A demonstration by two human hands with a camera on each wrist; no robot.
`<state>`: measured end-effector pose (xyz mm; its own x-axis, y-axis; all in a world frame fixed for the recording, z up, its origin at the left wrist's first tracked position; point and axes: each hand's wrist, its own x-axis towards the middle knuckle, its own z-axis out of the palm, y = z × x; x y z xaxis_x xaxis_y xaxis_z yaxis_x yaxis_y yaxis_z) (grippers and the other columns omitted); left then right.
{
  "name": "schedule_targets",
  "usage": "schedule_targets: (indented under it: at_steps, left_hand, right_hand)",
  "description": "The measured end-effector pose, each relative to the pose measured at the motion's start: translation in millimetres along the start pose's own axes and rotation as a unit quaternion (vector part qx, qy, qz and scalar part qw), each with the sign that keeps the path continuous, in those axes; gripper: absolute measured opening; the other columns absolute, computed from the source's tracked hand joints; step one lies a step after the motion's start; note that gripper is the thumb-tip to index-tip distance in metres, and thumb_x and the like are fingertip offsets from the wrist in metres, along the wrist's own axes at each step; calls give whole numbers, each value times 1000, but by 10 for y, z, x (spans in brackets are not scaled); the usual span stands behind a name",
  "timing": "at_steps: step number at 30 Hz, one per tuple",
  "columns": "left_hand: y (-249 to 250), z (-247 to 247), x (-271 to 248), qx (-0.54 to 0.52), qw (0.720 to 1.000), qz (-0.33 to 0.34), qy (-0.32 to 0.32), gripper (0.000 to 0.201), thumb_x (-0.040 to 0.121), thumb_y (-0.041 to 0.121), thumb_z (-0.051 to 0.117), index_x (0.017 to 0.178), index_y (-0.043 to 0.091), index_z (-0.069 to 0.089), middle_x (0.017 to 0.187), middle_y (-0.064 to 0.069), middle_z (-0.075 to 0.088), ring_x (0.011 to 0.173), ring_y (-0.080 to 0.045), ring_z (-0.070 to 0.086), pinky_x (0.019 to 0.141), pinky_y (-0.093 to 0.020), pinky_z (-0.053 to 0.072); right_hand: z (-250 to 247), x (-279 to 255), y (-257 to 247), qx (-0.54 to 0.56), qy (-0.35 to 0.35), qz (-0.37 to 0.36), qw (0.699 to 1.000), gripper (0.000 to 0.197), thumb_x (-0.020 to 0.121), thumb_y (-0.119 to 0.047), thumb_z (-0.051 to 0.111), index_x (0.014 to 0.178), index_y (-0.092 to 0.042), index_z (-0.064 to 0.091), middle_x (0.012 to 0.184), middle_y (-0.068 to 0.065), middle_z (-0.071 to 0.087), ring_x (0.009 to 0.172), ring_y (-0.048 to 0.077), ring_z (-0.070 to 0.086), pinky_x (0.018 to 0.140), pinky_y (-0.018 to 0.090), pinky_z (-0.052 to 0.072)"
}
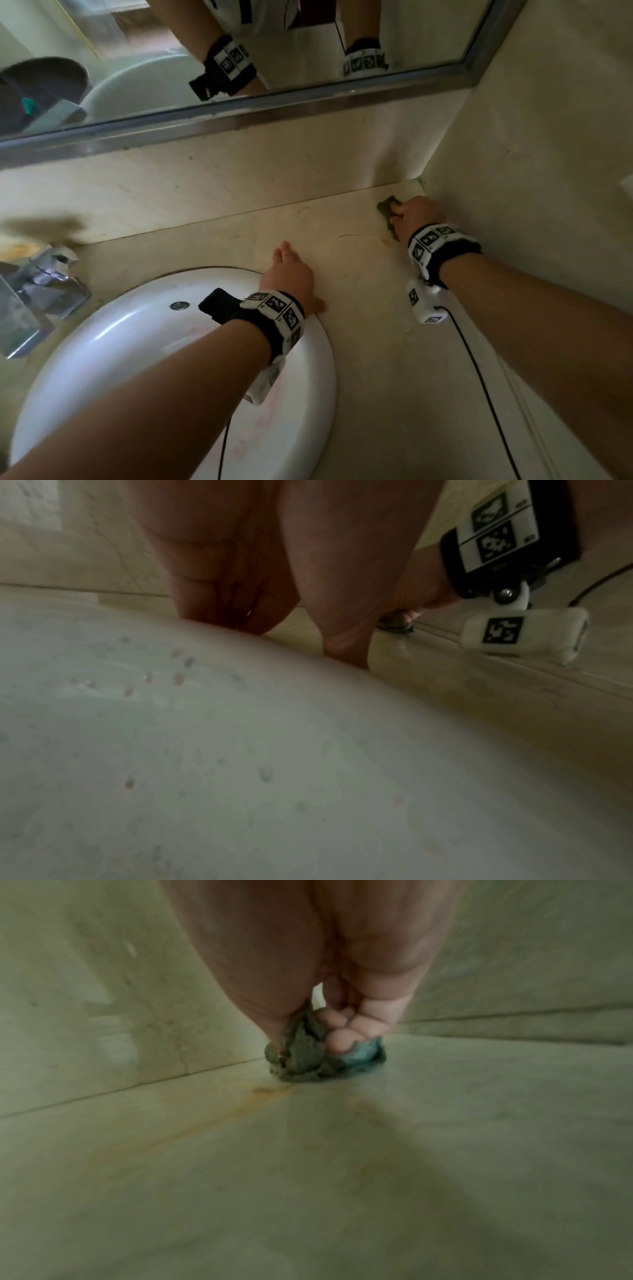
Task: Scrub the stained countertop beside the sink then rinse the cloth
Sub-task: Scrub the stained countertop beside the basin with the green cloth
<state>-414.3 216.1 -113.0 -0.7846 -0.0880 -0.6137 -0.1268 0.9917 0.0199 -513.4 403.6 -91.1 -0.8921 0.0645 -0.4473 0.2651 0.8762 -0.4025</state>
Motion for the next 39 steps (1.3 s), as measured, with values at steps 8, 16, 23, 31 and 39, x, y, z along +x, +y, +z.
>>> schedule_targets:
  at_steps: [8, 16, 23, 31, 39]
  left_hand:
    - [-1, -16, 10, 11, 1000, 3, -6, 120, 77, 57, 71, 150, -6, 0, 159, -19, -11, 149, -33, 0, 116, -44, 28]
    - [-34, 35, 1, -8, 1000, 5, 5, 122, 76, 59, 69, 150, -5, -4, 160, -17, -13, 149, -30, -2, 116, -43, 28]
    - [-19, 26, 29, -12, 1000, 2, -4, 120, 77, 55, 72, 150, -5, -1, 159, -17, -14, 149, -31, -2, 116, -44, 27]
    - [6, -38, -5, 17, 1000, 10, -12, 116, 79, 56, 69, 151, -4, 1, 159, -21, -12, 148, -34, -1, 119, -42, 23]
    - [9, -77, -163, 44, 998, 29, -28, 134, 67, 63, 75, 150, -7, -4, 159, -20, -10, 148, -34, 1, 118, -43, 25]
  right_hand:
    - [698, -405, 128, 13, -37, -74, 997, 35, 93, -34, 53, 110, -3, 55, 102, 11, 63, 92, 29, 61, 69, 28, 44]
    - [528, -290, 420, 2, -2, -43, 999, 39, 93, -36, 55, 118, -5, 60, 103, 7, 65, 91, 25, 61, 63, 24, 37]
    - [248, 127, 58, -39, 5, -57, 998, 36, 93, -25, 56, 125, -9, 63, 122, 13, 65, 111, 29, 60, 82, 24, 42]
    - [955, -476, -70, -29, -79, -142, 986, 37, 92, -37, 54, 112, -5, 57, 101, 11, 63, 92, 30, 61, 68, 28, 39]
    - [1113, -1605, 728, 42, -137, -108, 984, 31, 95, -42, 51, 88, -12, 51, 76, -3, 52, 66, 14, 50, 57, 24, 34]
